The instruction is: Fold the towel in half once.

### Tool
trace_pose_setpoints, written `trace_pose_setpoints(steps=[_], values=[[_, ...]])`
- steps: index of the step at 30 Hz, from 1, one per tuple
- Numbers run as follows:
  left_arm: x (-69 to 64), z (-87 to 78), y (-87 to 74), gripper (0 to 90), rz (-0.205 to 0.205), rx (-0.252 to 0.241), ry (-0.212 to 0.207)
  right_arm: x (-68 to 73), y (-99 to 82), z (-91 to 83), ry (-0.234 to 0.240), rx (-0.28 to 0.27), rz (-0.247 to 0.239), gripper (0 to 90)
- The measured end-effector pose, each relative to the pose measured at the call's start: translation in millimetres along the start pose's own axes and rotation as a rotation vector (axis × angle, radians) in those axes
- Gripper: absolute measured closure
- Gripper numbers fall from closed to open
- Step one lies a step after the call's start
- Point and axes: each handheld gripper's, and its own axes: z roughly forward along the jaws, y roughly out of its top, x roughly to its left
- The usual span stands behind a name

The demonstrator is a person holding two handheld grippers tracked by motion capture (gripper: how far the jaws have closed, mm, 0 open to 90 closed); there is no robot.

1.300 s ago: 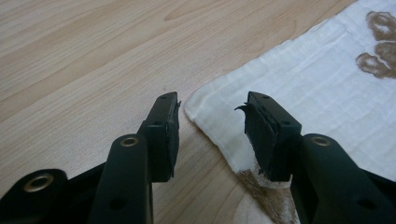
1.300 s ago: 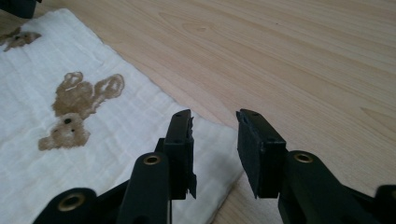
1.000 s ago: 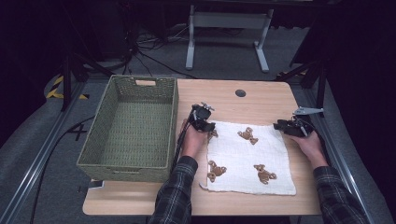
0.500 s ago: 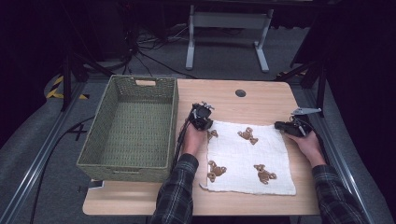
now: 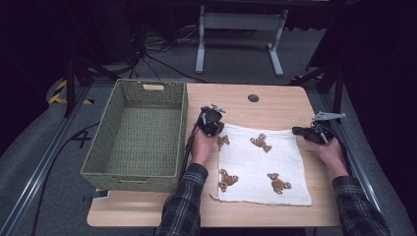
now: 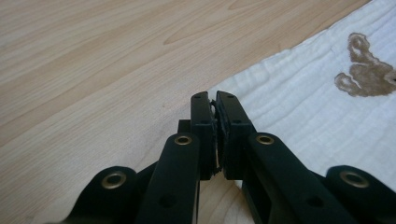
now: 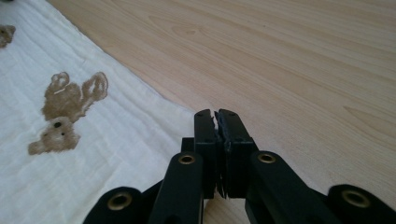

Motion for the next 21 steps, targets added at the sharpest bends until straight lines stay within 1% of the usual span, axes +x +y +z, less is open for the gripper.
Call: trace_pose_setpoints(steps=[1, 2, 3, 4, 7, 10, 12, 16, 20, 21], values=[[-0.4, -2.2, -0.5, 86.4, 0.004, -0.003, 0.005, 1.0, -0.2, -2.0, 0.0, 0.0, -0.004, 87.2], [-1.0, -5.1, -1.8, 86.4, 0.006, 0.005, 0.009, 2.0, -0.5, -3.8, 0.001, 0.003, -0.01, 87.2], [-1.0, -5.1, -1.8, 86.4, 0.006, 0.005, 0.009, 2.0, -0.5, -3.8, 0.001, 0.003, -0.01, 87.2], [-2.3, -6.4, -2.9, 86.4, -0.005, 0.004, 0.007, 3.4, -1.4, -6.8, 0.002, -0.002, -0.015, 87.3], [-8.3, -13.2, -6.7, 86.5, 0.003, 0.005, 0.012, 7.3, -4.3, -14.9, 0.009, -0.017, -0.018, 87.3], [-12.1, -17.1, -8.3, 86.7, 0.003, 0.001, 0.014, 9.4, -5.7, -19.3, 0.01, -0.016, -0.022, 87.3], [-15.6, -21.7, -10.0, 86.8, 0.013, 0.004, 0.025, 12.4, -8.2, -23.7, 0.011, -0.017, -0.027, 87.5], [-19.8, -30.3, -15.2, 87.1, 0.007, -0.015, 0.027, 18.1, -11.3, -32.0, 0.018, -0.03, -0.035, 87.9], [-23.3, -37.4, -19.5, 87.1, 0.016, -0.021, 0.024, 24.2, -14.2, -38.9, 0.029, -0.035, -0.04, 88.0], [-24.3, -39.2, -20.5, 87.2, 0.012, -0.02, 0.023, 25.6, -15.4, -40.3, 0.03, -0.034, -0.044, 87.9]])
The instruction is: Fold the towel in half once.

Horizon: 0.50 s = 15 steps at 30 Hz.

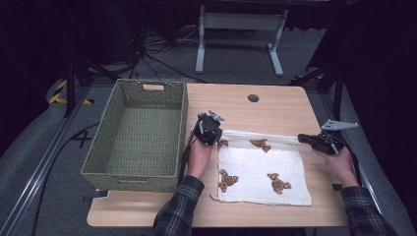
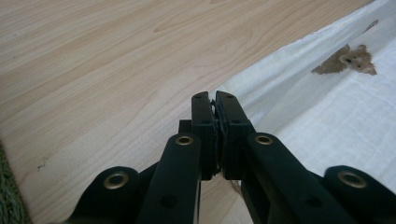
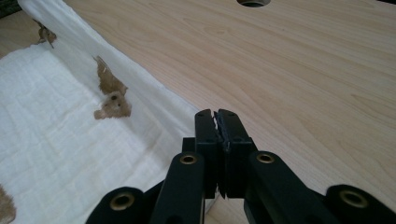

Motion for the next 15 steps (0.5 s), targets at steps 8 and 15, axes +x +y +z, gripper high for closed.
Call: trace_pose_setpoints(steps=[8, 15], values=[[-8.1, -7.9, -11.8, 87.1, 0.011, 0.005, -0.011, 10.4, -8.4, -7.0, 0.011, 0.016, -0.011, 87.9], [-16.2, -13.2, -25.9, 87.1, 0.035, 0.009, -0.033, 21.2, -22.5, -13.4, 0.022, 0.035, -0.01, 87.9]])
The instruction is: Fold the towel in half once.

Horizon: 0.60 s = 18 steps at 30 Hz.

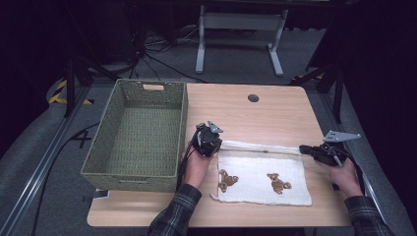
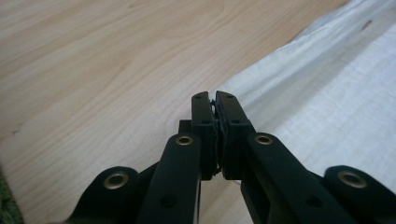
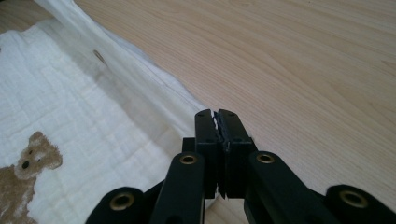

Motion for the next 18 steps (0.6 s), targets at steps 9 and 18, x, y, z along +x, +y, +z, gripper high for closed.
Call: trace_pose_setpoints(steps=[9, 18], values=[[-13.0, -6.1, -11.7, 87.2, -0.005, 0.018, -0.028, 11.3, -10.6, -6.3, -0.014, -0.008, -0.013, 88.0], [-25.7, -14.8, -24.5, 87.2, 0.007, 0.025, -0.045, 18.7, -21.3, -18.7, -0.002, -0.047, 0.013, 88.0]])
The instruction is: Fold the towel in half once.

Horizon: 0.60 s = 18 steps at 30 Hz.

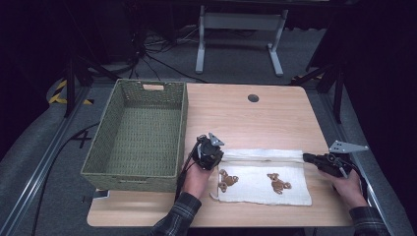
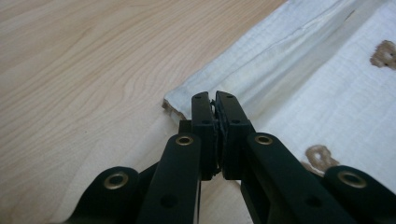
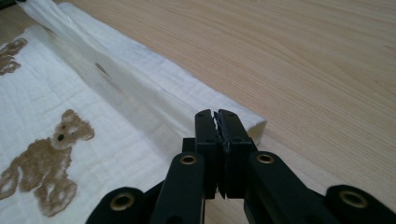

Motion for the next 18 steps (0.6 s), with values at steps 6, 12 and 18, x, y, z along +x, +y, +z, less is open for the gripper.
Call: trace_pose_setpoints(steps=[6, 12, 18], values=[[-7.0, -5.0, -5.1, 87.2, 0.0, -0.007, 0.001, 6.7, -5.2, -9.1, 0.017, -0.011, 0.003, 87.9], [-14.4, -14.1, -11.9, 87.2, 0.01, -0.007, -0.003, 14.5, -8.2, -15.2, 0.027, -0.022, -0.011, 88.0], [-20.5, -21.8, -17.3, 87.2, 0.013, -0.019, -0.018, 20.8, -14.1, -23.3, 0.044, -0.017, -0.01, 87.9]])
